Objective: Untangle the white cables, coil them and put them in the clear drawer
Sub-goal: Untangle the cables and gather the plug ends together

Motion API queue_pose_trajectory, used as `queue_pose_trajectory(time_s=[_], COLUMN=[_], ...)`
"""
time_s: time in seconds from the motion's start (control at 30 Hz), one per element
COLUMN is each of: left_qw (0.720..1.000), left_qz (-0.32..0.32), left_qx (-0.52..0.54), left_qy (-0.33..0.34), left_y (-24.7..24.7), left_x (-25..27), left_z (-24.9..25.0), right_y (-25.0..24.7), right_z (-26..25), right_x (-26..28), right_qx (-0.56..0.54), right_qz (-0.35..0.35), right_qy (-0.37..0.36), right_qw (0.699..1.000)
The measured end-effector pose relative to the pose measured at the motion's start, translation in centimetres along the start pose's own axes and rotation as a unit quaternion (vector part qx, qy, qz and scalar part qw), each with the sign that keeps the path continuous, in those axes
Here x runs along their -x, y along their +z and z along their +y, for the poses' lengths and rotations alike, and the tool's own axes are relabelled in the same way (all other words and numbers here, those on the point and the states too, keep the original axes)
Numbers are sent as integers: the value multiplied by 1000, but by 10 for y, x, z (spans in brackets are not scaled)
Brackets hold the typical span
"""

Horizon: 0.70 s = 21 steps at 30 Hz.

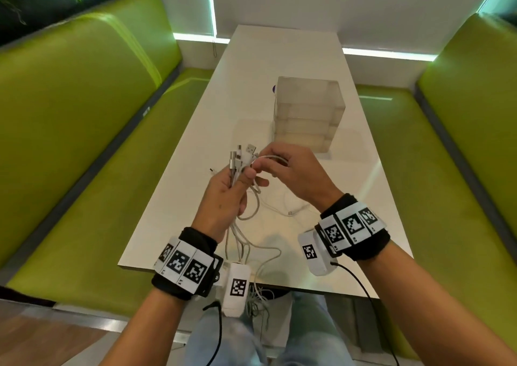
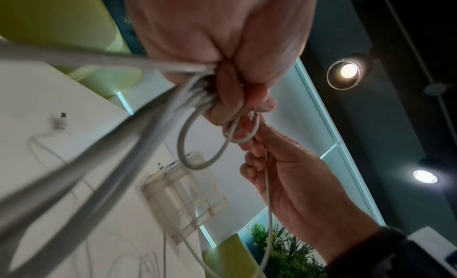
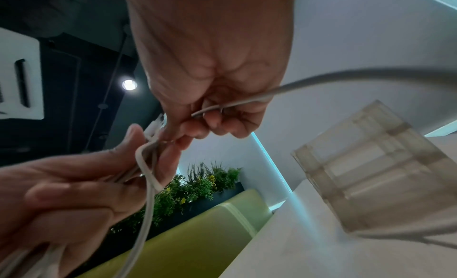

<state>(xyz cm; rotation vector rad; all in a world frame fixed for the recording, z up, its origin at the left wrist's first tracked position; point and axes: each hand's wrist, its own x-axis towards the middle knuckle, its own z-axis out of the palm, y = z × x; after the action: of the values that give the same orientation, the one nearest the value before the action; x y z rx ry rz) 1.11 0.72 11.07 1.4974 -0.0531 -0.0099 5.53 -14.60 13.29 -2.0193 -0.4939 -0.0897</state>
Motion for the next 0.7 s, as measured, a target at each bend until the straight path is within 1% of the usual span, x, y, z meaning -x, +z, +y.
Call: queue_pose_trajectory(time_s=[0.1,0.2,0.27,0.33,0.4,0.43,0.5,0.57,0.7], left_qw=[1000,1000,996,980,964,960,963,975,997], left_qz=[-7,15,75,155,210,222,216,184,76], left_qx=[3,2,46,123,160,162,151,119,25], left_qy=[-18,-6,5,21,42,49,53,38,6], left_y=[2,-1,-10,-29,-49,-54,-56,-46,-14], left_x=[1,2,-1,-7,-12,-13,-12,-11,-2], left_z=[0,3,8,14,19,20,18,14,4], right_y=[-1,0,-5,-18,-33,-38,-41,-35,-12], right_z=[-8,-9,-3,11,24,29,29,19,-7], right_x=[0,3,6,7,9,9,9,6,4], right_qx=[-64,-84,-65,-19,20,25,15,9,50], right_qz=[15,-1,-35,-57,-52,-42,-23,-32,-135], right_qy=[26,50,72,77,69,63,45,25,-26], right_qw=[997,995,995,995,996,997,999,999,989])
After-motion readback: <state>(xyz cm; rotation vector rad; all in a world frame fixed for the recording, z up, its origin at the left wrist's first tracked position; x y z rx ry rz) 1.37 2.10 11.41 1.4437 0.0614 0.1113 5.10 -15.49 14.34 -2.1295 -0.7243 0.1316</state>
